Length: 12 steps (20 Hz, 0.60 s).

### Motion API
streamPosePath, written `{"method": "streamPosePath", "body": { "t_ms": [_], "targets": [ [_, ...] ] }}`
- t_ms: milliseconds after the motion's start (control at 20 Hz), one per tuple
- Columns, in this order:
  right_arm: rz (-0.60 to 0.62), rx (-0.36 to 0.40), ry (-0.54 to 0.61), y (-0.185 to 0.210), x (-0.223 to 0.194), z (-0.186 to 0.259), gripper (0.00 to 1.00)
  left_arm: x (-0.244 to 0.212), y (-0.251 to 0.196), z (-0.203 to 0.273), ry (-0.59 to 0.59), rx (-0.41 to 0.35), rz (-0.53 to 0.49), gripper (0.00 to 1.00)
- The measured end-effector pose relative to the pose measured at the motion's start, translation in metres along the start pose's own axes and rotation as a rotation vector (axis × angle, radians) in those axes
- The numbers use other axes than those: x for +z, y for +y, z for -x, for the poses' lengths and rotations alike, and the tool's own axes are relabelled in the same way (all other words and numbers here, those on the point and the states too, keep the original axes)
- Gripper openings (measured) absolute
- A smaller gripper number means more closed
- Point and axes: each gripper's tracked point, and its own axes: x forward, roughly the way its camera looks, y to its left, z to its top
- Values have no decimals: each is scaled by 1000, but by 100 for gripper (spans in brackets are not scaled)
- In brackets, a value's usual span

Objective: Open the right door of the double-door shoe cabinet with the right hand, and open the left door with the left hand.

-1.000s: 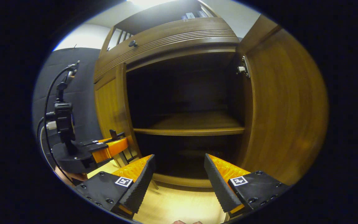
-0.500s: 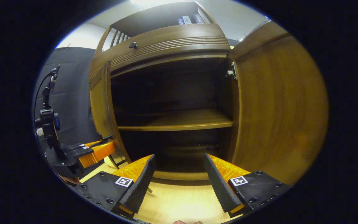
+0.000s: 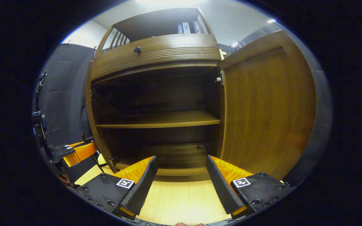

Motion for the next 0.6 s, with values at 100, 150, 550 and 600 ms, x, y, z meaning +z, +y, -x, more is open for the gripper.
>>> {"method": "streamPosePath", "body": {
  "t_ms": [100,150,550,600],
  "targets": [
    [6,-19,-5,2,0,7,92,0,12,14,-10,-1,4,8],
    [3,-27,-6,4,-1,10,92,-3,20,21,-13,-1,6,8],
    [9,-52,-24,8,1,27,93,-5,73,66,-50,4,27,7],
    [10,-53,-23,8,0,29,93,-5,82,73,-54,0,30,7]
  ]
}}
